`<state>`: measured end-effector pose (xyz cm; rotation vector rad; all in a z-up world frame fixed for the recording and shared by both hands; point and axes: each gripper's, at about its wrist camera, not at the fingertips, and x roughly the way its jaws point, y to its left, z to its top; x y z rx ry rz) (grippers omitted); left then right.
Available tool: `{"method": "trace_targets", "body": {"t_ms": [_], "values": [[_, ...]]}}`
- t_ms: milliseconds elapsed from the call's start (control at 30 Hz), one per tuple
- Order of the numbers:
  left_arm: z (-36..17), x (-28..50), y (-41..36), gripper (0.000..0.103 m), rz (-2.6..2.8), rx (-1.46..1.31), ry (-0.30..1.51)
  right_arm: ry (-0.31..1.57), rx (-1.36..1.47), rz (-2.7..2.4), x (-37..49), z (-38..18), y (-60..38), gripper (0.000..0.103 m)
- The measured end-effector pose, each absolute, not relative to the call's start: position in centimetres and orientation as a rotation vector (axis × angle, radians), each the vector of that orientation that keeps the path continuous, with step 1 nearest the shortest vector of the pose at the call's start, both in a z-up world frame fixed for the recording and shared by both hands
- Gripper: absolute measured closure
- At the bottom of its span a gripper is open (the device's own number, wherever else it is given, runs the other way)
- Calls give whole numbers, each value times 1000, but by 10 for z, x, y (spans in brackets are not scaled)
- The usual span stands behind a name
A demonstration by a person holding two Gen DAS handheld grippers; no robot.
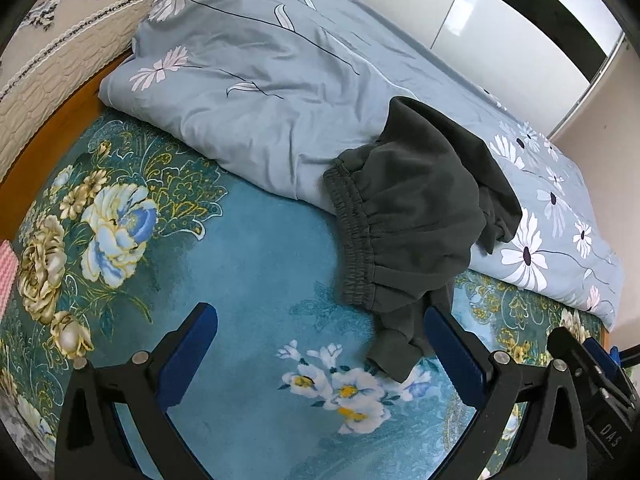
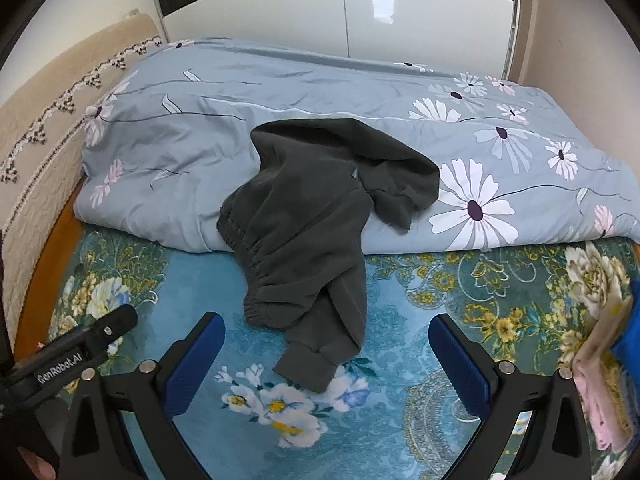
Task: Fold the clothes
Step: 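Move both tools toward the dark grey sweatpants on the bed, then grasp the sweatpants waistband with the left tool while the right tool approaches a leg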
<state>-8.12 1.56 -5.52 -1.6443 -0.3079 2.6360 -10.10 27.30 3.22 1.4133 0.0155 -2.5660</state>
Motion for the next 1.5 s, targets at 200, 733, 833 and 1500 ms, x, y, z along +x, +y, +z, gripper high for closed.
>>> {"method": "trace_targets", "body": {"t_ms": [200, 733, 833, 1500], "values": [[-57, -81, 17, 0, 2627, -1638, -286, -5, 1377, -2574, -100, 34, 274, 0], [-93, -84, 20, 0, 2498, -1731, -338, 29, 1460, -2521, -108, 5, 276, 0], [-100, -86, 18, 0, 2510, -1732, -358, 47, 1475, -2501, -108, -1, 278, 0], [-257, -136, 28, 13, 2036, -2101, -1269, -261, 1938, -2436, -26, -79, 420, 0]]}}
